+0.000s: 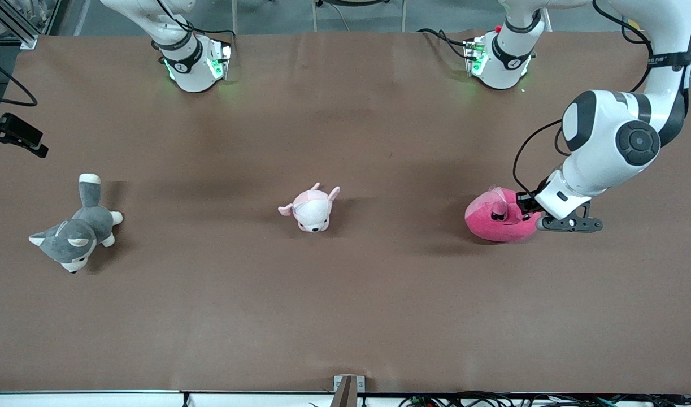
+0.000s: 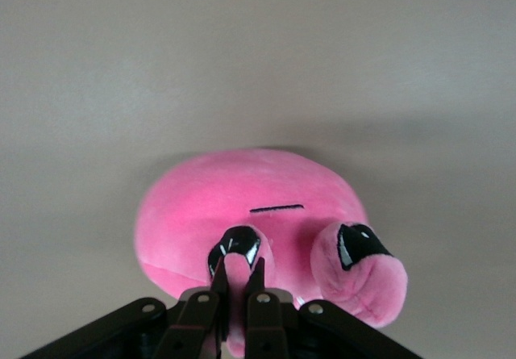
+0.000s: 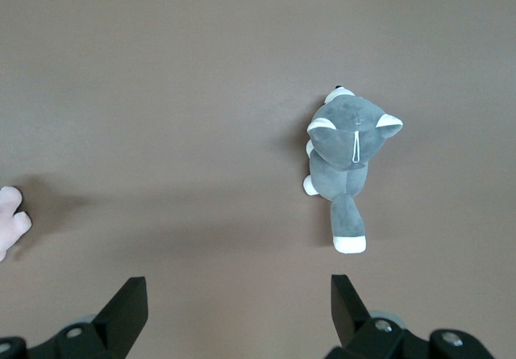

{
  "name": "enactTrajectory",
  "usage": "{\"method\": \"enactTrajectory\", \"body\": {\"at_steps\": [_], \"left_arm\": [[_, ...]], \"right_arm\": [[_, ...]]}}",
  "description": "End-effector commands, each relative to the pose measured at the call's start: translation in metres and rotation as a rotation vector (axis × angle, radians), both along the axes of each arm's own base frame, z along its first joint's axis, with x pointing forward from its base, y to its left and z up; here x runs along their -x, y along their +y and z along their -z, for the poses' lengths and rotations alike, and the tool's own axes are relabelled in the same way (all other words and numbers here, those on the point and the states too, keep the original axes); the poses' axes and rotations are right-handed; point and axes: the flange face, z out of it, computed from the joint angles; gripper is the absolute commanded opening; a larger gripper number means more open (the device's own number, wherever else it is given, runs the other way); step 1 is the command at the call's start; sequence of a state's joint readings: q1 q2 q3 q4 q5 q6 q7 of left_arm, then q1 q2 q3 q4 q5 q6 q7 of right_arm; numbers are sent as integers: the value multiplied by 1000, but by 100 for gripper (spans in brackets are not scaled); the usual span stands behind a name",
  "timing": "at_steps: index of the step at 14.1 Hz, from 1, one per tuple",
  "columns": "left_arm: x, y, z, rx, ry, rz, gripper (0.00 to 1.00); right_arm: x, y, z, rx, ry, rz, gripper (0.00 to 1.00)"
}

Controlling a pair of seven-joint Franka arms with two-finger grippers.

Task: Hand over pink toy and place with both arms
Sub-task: 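Lower the left gripper and grasp the pink plush toy, then carry the pink toy toward the right gripper while the right gripper approaches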

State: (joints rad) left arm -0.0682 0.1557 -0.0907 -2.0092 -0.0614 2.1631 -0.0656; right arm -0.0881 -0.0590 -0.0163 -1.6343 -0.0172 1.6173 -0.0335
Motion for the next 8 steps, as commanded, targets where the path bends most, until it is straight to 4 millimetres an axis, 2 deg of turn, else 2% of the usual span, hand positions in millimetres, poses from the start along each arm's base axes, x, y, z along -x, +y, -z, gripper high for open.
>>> {"method": "enactTrajectory", "body": {"at_steps": [1, 4, 5, 8], "left_arm": [[-3, -30, -62, 95, 6, -20, 0], [0, -76, -126, 131, 31, -5, 0], [-1, -84, -145, 140, 18, -15, 0], [5, -126, -183, 199, -20, -31, 0]], "right_arm": [[11, 3, -1, -16, 14, -2, 100], [10, 12, -2, -104, 7, 2, 100], [10, 16, -1, -136, 11, 2, 100], [11, 34, -2, -306, 23, -4, 97]]}}
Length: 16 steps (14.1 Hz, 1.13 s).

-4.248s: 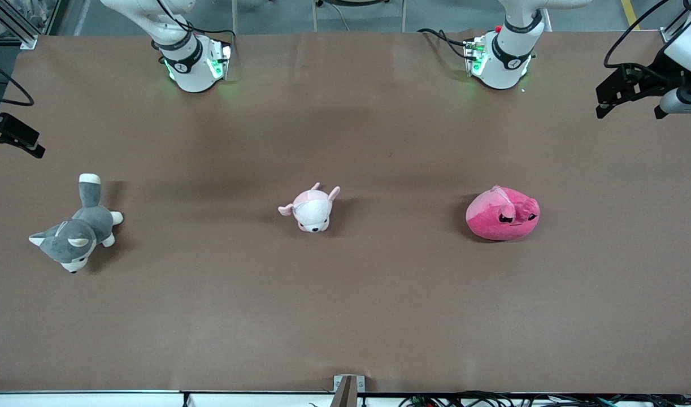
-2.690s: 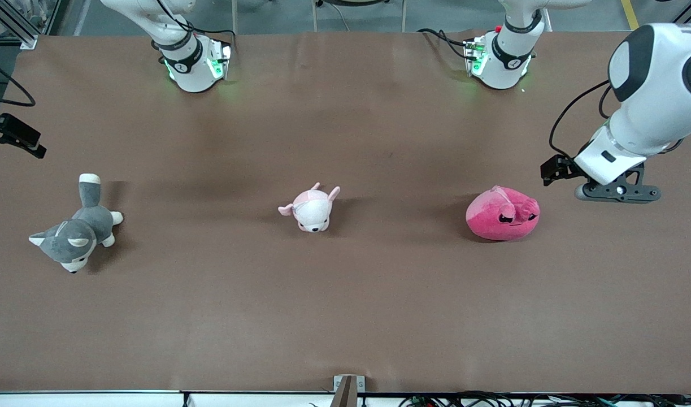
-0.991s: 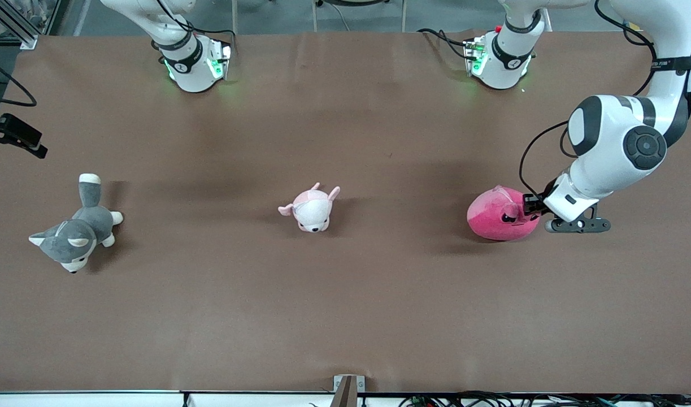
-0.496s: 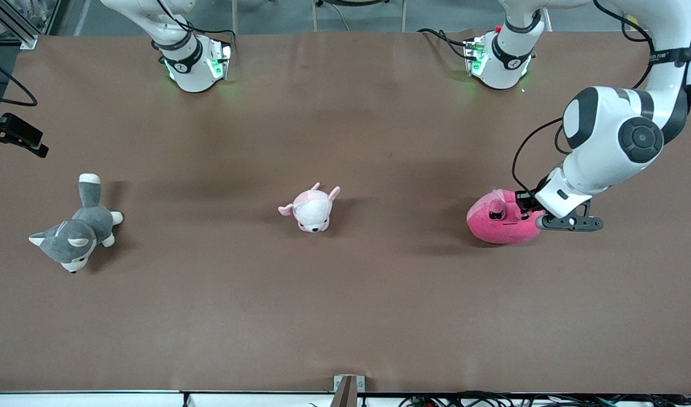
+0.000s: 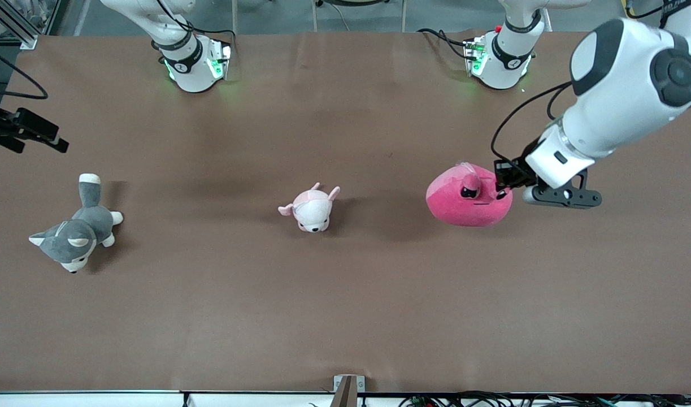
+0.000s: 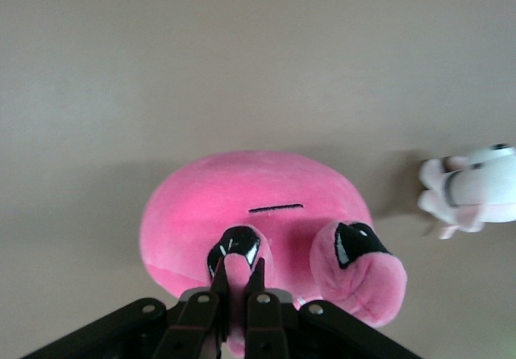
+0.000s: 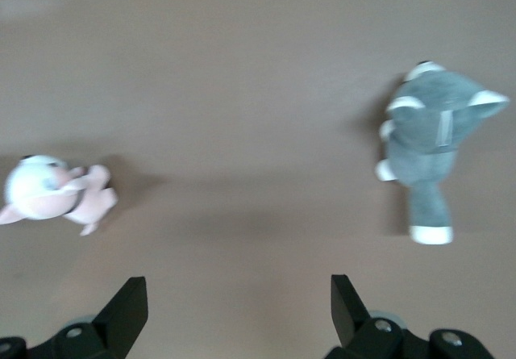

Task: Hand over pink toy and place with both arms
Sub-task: 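Carry the pink toy toward the right gripper while the right gripper approaches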

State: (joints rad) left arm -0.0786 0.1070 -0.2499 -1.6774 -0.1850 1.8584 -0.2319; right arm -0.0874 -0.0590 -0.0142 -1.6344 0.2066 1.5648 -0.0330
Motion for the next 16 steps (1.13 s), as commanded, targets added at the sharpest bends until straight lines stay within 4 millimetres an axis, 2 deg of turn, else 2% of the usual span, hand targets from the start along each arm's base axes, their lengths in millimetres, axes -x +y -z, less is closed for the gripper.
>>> {"method": "enactTrajectory", "body": {"at_steps": [1, 3, 6, 7, 9, 11, 13, 15, 16], "left_arm": [[1, -30, -31, 83, 6, -45, 0], [12, -67, -44, 133, 32, -94, 0], [27, -133, -59, 184, 71, -160, 0], [31, -153, -64, 202, 84, -179, 0], [48, -195, -70, 238, 119, -184, 0], [66, -225, -78, 318, 135, -169, 0], [82, -254, -82, 380, 154, -209, 0], [95, -283, -79, 428, 159, -261, 0], [98, -297, -70, 444, 171, -284, 0]], "right_arm": [[6, 13, -4, -98, -10, 1, 88], [5, 26, -6, -154, -16, -11, 78], [-2, 41, -2, -265, -12, -16, 73], [-6, 49, 6, -275, 4, -29, 72], [-8, 82, 12, -291, 21, -83, 71], [-13, 106, 16, -294, 8, -112, 71], [-15, 118, 16, -322, 2, -123, 71], [-19, 129, 21, -394, 16, -122, 71], [-21, 132, 23, -423, 21, -119, 71]]}}
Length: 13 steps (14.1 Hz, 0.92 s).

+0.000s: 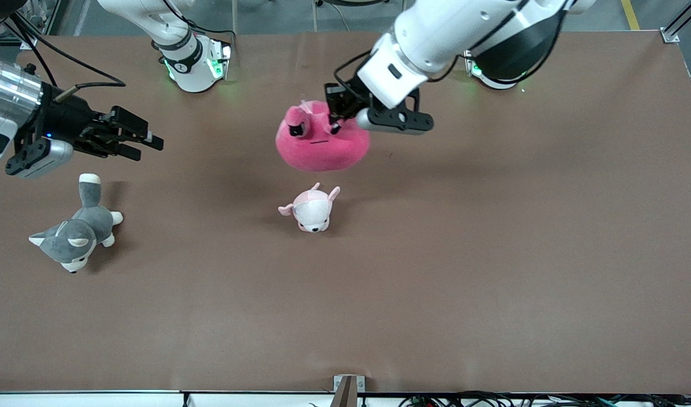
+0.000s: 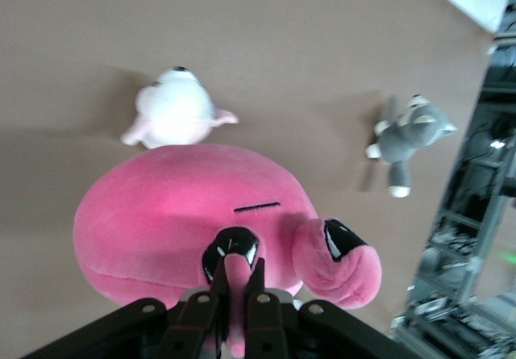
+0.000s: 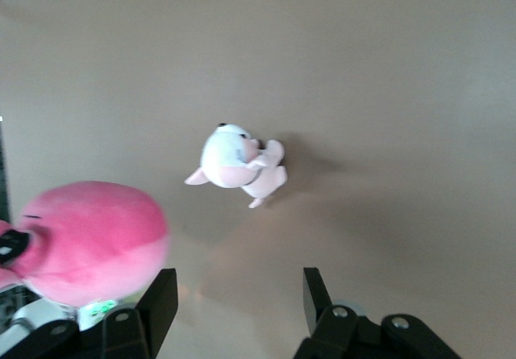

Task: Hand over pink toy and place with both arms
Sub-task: 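Carry the pink toy toward the right gripper while the right gripper approaches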

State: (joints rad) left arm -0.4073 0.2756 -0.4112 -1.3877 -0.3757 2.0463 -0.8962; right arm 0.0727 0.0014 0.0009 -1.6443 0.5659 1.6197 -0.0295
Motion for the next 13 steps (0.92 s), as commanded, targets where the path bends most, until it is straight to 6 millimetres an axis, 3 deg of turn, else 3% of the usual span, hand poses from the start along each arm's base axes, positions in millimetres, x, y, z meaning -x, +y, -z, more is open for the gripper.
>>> {"method": "enactTrajectory", "body": {"at_steps": [1, 6, 9, 13], "left_arm": [[7, -37, 7, 76, 27, -59, 0], [-1, -85, 38, 218, 33, -195, 0], [-4, -93, 54, 228, 40, -208, 0], [1, -98, 57, 225, 44, -201, 0]], "right_arm": [[-4, 7, 4, -88, 18, 15, 71], [9, 57, 2, -119, 78, -17, 72], [15, 67, 7, -112, 108, -51, 72], [17, 71, 12, -90, 120, -74, 72]]}}
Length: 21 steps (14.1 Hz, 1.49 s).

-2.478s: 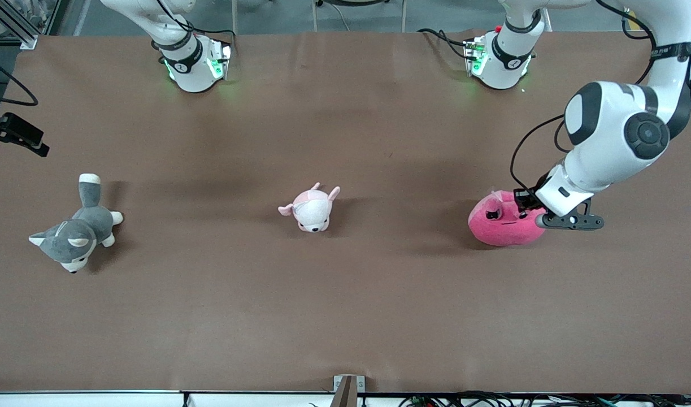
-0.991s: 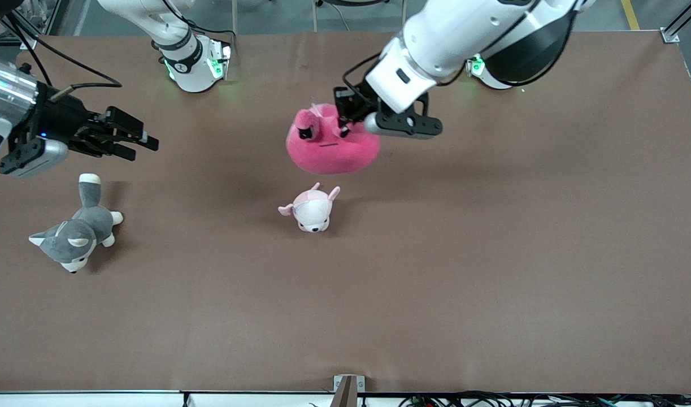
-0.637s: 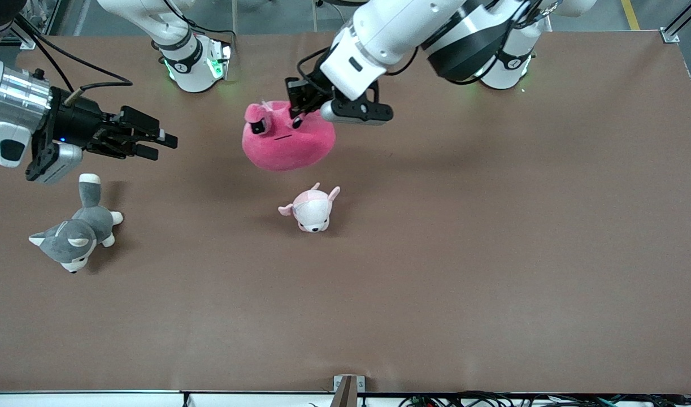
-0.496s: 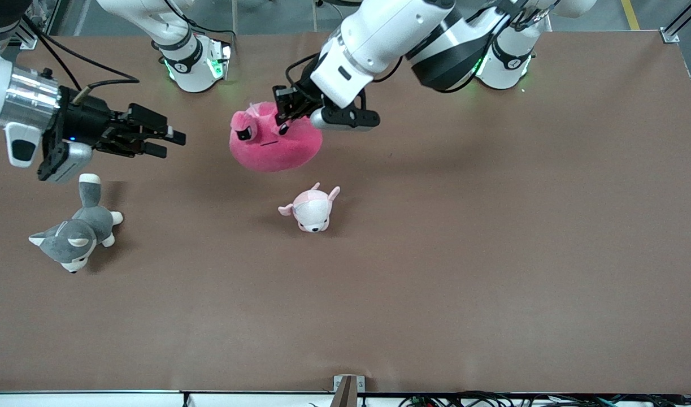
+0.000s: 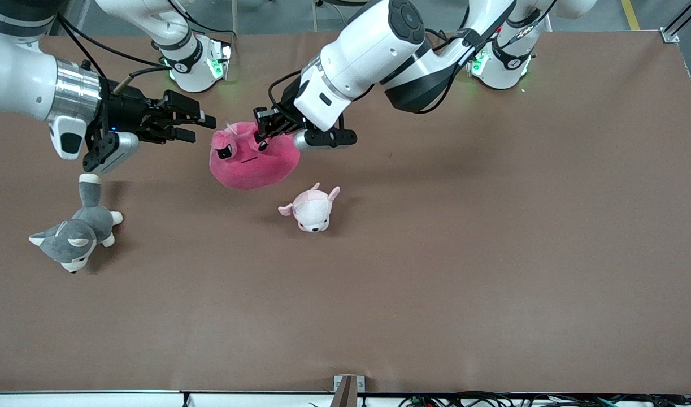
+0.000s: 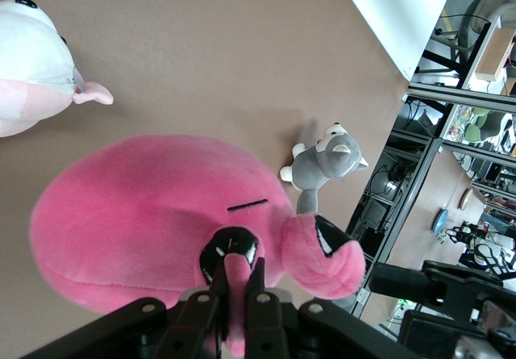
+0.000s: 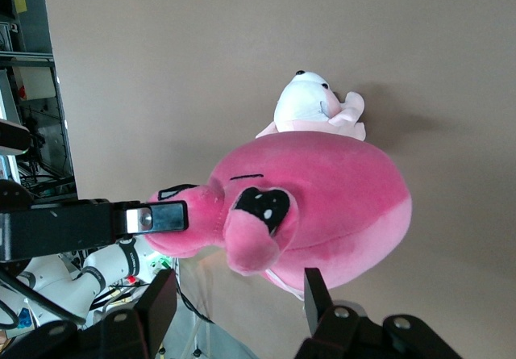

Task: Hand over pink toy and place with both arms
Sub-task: 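Close the right gripper on the pink toy beside the left gripper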

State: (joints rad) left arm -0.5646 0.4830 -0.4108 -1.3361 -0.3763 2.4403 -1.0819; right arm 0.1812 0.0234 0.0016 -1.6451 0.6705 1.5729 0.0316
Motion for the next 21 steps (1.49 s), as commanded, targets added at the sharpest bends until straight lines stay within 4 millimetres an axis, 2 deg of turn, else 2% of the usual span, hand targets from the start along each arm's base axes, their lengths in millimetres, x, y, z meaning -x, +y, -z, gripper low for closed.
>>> {"method": "enactTrajectory", "body": {"at_steps": [1, 4, 8, 17, 19, 21], "left_arm": [[1, -5, -11, 32, 4, -11, 0], [0, -4, -10, 32, 4, -11, 0], [0, -4, -9, 30, 4, -11, 0], [-1, -4, -11, 31, 0, -11, 0], [-1, -4, -10, 30, 0, -10, 0], [-1, -4, -10, 31, 2, -11, 0]], "right_arm": [[1, 0, 6, 8, 7, 4, 72], [1, 14, 14, 79, -25, -20, 73], [1, 25, 19, 86, -20, -36, 73], [-4, 31, 29, 98, -22, -32, 71], [-3, 37, 31, 98, -20, -42, 68], [-4, 37, 34, 99, -16, -44, 54]]}}
